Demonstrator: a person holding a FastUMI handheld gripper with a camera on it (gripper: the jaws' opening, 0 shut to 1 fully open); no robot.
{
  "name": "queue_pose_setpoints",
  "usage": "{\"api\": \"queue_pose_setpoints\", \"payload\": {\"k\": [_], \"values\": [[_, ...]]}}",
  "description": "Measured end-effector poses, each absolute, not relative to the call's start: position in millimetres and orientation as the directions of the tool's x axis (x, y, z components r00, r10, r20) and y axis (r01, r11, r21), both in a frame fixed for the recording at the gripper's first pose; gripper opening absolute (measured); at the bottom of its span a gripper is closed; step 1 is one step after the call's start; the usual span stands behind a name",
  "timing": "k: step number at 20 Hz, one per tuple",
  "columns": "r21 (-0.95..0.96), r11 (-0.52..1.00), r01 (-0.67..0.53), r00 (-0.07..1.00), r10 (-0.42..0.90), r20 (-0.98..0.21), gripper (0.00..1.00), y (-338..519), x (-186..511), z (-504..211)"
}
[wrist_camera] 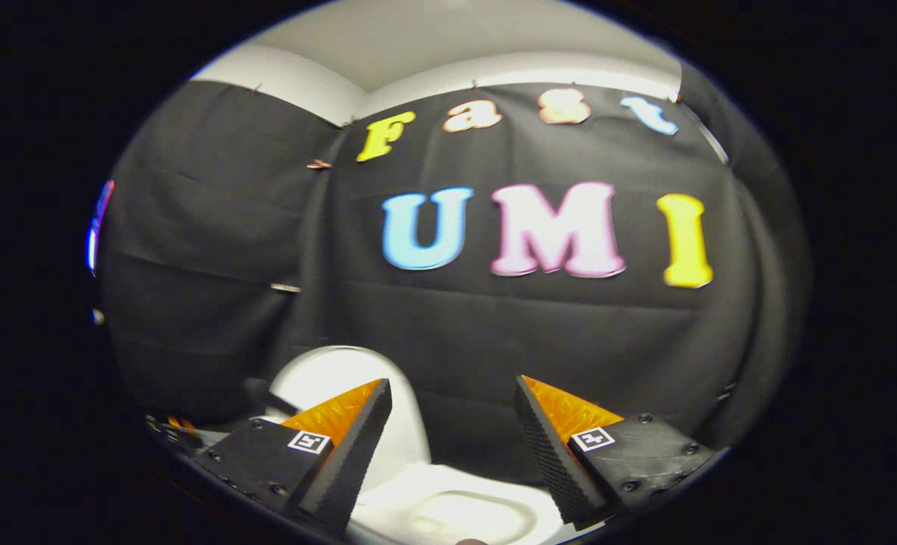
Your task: Open the toilet lid.
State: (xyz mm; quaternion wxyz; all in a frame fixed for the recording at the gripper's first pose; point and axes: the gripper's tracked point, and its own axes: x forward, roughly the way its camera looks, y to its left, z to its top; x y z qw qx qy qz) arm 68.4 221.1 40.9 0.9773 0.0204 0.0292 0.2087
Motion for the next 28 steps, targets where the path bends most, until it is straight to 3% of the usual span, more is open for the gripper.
{"api": "queue_pose_setpoints", "payload": {"k": [3, 9, 20, 28], "values": [[0.065, 0.969, -0.237, 0.968, 0.241, -0.066, 0.99, 140.9, 81.9, 31.5], [0.157, 0.986, -0.057, 0.995, 0.069, -0.073, 0.99, 54.2, 80.8, 24.4], [0.038, 0.990, -0.132, 0.988, 0.135, -0.077, 0.99, 73.7, 69.5, 10.8], [0.064, 0.985, -0.158, 0.983, 0.163, -0.089, 0.99, 93.4, 68.0, 4.2]]}}
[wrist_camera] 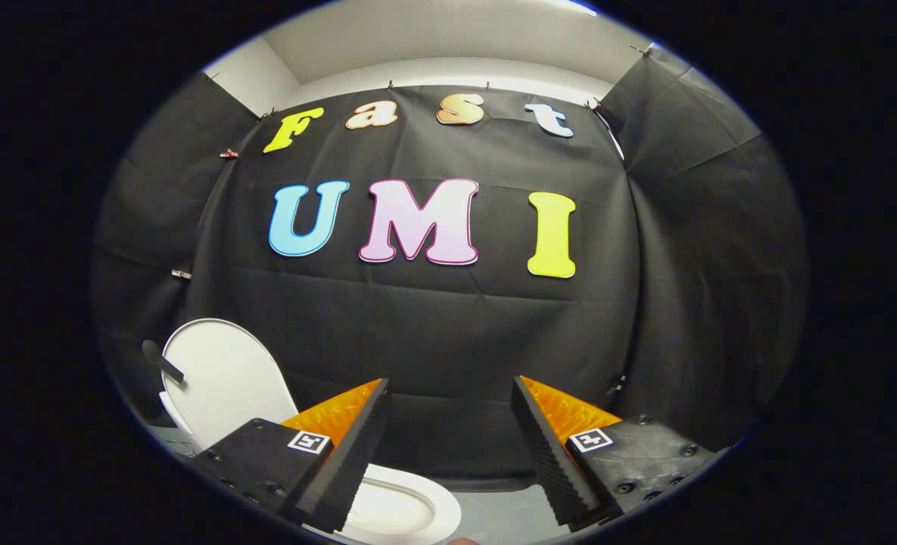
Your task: Open the toilet lid.
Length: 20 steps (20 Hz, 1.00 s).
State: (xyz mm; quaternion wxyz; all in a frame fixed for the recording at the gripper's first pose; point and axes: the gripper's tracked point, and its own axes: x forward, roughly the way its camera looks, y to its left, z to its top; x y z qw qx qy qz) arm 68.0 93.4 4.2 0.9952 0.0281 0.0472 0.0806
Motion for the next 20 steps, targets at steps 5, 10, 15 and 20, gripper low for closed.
{"api": "queue_pose_setpoints", "payload": {"k": [5, 10, 15, 20], "values": [[0.105, 0.983, -0.151, 0.980, 0.163, -0.114, 0.99, 95.7, 65.1, -3.6], [0.088, 0.991, -0.101, 0.989, 0.109, -0.095, 0.99, 86.4, 65.9, -5.0], [-0.023, 0.994, -0.104, 0.994, 0.103, -0.039, 0.99, 87.5, 59.9, -1.6], [-0.090, 0.986, -0.142, 0.990, 0.142, -0.002, 0.99, 103.3, 57.4, 1.8]]}}
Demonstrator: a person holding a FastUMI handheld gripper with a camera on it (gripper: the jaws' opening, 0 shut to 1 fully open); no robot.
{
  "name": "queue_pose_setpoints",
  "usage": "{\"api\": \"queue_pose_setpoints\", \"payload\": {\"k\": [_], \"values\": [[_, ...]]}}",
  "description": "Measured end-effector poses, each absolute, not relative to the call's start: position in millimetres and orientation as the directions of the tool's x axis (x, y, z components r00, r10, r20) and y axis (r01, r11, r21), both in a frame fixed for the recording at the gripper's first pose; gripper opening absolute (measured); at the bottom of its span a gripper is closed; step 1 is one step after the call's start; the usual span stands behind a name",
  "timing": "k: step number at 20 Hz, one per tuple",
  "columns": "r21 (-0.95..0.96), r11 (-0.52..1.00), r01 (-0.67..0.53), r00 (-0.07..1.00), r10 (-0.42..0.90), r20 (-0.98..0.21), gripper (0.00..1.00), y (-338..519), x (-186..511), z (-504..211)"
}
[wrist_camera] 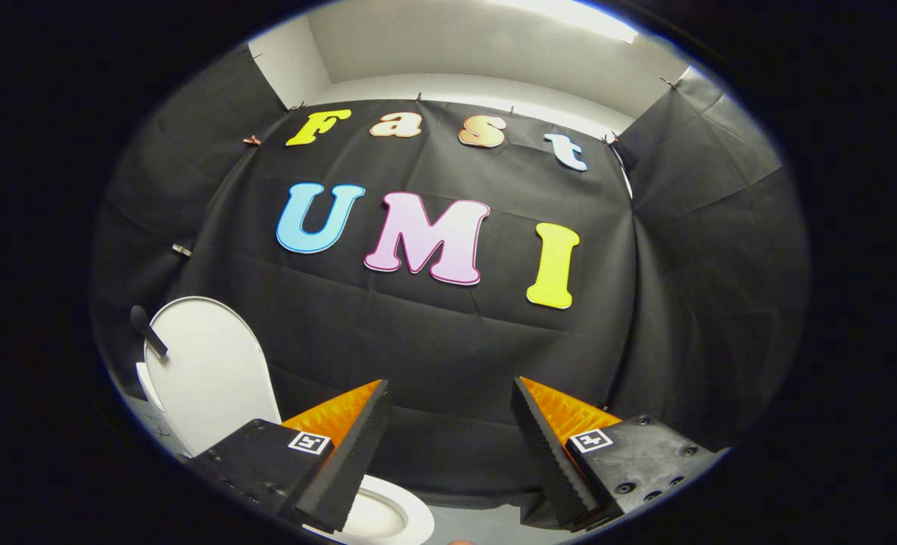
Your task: Open the toilet lid.
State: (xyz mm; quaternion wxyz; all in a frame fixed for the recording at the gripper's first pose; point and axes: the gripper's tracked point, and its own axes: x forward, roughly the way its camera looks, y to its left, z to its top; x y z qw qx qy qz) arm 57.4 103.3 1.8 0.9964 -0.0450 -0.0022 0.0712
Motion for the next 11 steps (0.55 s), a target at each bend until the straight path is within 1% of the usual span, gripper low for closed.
{"api": "queue_pose_setpoints", "payload": {"k": [2, 8, 11], "values": [[-0.074, 0.986, -0.148, 0.989, 0.149, 0.003, 0.99, 105.5, 55.5, 2.8], [-0.049, 0.987, -0.156, 0.987, 0.154, -0.038, 0.99, 104.2, 57.5, -7.2], [-0.046, 0.987, -0.154, 0.988, 0.153, -0.035, 0.99, 103.1, 52.2, -9.2]]}}
